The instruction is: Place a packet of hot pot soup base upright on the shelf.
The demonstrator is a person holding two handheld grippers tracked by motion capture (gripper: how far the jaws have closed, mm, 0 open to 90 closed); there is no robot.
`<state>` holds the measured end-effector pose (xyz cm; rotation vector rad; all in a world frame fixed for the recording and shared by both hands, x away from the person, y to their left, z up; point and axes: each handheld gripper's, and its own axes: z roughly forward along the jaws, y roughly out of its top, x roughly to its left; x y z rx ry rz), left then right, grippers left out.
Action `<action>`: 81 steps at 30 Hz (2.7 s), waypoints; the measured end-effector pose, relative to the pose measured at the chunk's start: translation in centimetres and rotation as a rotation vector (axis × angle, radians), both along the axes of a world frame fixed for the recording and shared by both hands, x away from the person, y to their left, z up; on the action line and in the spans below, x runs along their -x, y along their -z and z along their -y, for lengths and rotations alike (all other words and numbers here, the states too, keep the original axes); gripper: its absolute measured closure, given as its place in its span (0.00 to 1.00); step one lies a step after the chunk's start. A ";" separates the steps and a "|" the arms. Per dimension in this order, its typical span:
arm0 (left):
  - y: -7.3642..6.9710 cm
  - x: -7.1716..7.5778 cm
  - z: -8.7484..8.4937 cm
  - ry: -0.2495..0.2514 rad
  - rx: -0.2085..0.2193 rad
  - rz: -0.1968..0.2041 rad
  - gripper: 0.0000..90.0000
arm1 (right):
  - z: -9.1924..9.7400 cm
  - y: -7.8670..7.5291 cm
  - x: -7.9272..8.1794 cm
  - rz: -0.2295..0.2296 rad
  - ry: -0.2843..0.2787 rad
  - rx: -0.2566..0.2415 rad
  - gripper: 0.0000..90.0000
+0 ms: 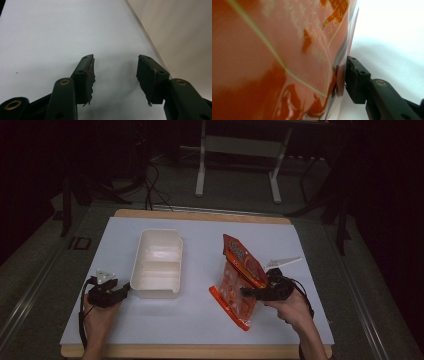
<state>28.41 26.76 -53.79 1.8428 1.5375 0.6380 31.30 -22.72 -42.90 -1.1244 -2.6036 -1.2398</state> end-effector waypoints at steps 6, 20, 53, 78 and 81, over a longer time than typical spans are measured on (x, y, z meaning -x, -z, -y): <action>0.0 0.0 0.0 0.002 0.000 0.000 0.54 | -0.5 -0.5 -0.1 0.007 0.000 0.028 0.63; 0.0 0.0 0.0 0.003 0.000 0.001 0.54 | -0.3 -2.7 -1.3 0.005 -0.017 0.027 0.57; 0.1 -0.1 0.1 0.007 -0.006 -0.003 0.54 | -2.0 -0.7 -0.9 0.058 0.035 0.230 0.78; 0.0 0.0 0.0 0.004 0.001 0.003 0.54 | -4.6 0.7 2.2 0.370 0.219 -0.037 0.79; -0.1 0.0 0.0 0.005 0.000 0.006 0.54 | -5.7 0.7 2.0 0.382 0.207 -0.049 0.79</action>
